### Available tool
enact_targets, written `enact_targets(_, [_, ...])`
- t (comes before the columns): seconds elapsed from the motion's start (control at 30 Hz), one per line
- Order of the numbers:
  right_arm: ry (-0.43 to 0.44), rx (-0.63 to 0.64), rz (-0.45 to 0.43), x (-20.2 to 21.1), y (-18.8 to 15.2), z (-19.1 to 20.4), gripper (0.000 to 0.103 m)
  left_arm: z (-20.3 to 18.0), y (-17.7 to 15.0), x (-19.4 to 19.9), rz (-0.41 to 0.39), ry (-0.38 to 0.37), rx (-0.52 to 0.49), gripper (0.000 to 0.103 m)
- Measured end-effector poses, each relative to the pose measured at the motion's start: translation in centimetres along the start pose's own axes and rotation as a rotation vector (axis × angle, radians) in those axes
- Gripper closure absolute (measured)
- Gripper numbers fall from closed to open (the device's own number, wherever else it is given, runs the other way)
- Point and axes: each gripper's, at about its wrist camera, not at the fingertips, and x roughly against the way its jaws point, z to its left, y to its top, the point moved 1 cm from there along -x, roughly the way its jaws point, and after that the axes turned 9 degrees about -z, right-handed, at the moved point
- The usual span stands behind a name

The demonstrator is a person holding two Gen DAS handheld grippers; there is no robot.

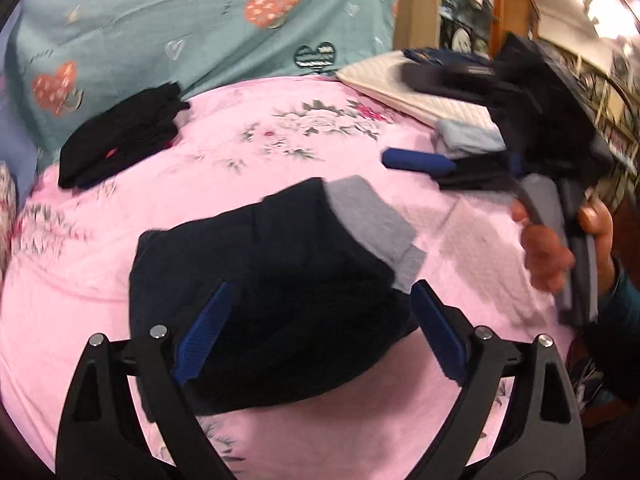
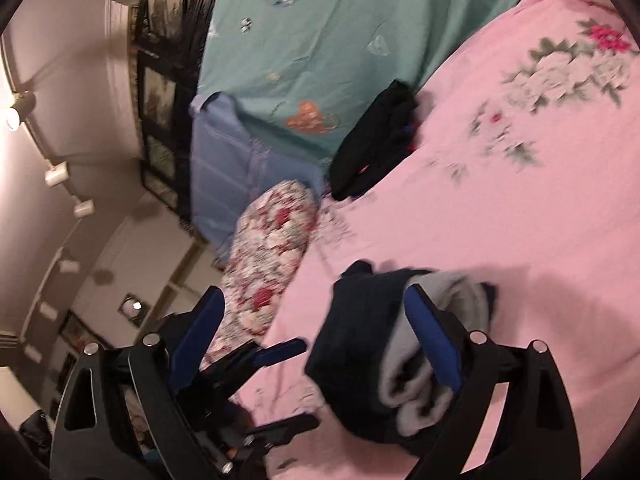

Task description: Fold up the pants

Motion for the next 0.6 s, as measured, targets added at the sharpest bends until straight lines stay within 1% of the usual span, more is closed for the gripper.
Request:
enact_targets(0.03, [0.025,-0.027,0.038,-0.8,-0.6,0.1,0.011,1.0,-0.1,0.1,0.013,-0.016,0.041,0.010])
enact_targets(0.07, [0.016,-0.053,0.078,-1.7,-1.2,-0.2,0.010,2.1,-0.5,-0.1,0.042,-0.041,0.087,0.010])
enact_targets(0.1, [-0.037,-0.063,0.122,-2.5,-1.8,-0.7,0.010,3.0,-1.1,-0.7,0.079,-0.055,0.122,0.010])
enact_targets(0.13, [-0.183,-0.036,0.193,-3.6,-2.6,-1.8,0.010,3.6,-1.6,-1.4,0.114,-0.049,0.137,0.010])
enact_targets(0.17, [-0.271,-0.011,0.228,-4.0,-3.2,-2.6,0.012,4.3,-2.5,-2.2,0.162,-0.014,0.146,0.010])
enact_targets(0.2, [-0.287,0.006,0.225,-3.8,-3.6,-3.1,0.014,4.8,-3.3,-2.5,0.186,0.011,0.152,0.010])
enact_targets(0.23, [-0.289,0.017,0.221,-3.4,-3.7,-2.9,0.016,5.3,-3.7,-2.3,0.187,0.013,0.162,0.010])
enact_targets(0.3, [-0.307,0.033,0.217,-2.1,-3.4,-2.0,0.014,6.1,-3.5,-1.2,0.162,-0.004,0.189,0.010])
enact_targets(0.33, [-0.292,0.020,0.190,-0.8,-2.9,-1.4,0.009,6.6,-3.3,-0.5,0.143,-0.011,0.206,0.010])
enact_targets(0.37, [-0.289,0.004,0.170,0.2,-2.6,-1.2,0.008,7.4,-2.9,0.3,0.122,-0.017,0.229,0.010])
enact_targets(0.4, [-0.313,-0.009,0.155,1.2,-2.2,-1.3,0.008,8.1,-2.6,0.9,0.106,-0.019,0.253,0.010])
enact_targets(0.47, [-0.392,-0.018,0.149,2.6,-1.9,-1.8,0.008,9.8,-2.1,1.9,0.086,-0.011,0.310,0.007])
enact_targets(0.53, [-0.447,-0.060,0.165,3.6,-2.4,-3.2,0.008,11.6,-1.9,2.2,0.089,-0.004,0.376,0.007])
enact_targets(0.6, [-0.440,-0.146,0.198,3.9,-3.3,-4.4,0.008,13.2,-2.1,1.8,0.116,-0.004,0.446,0.007])
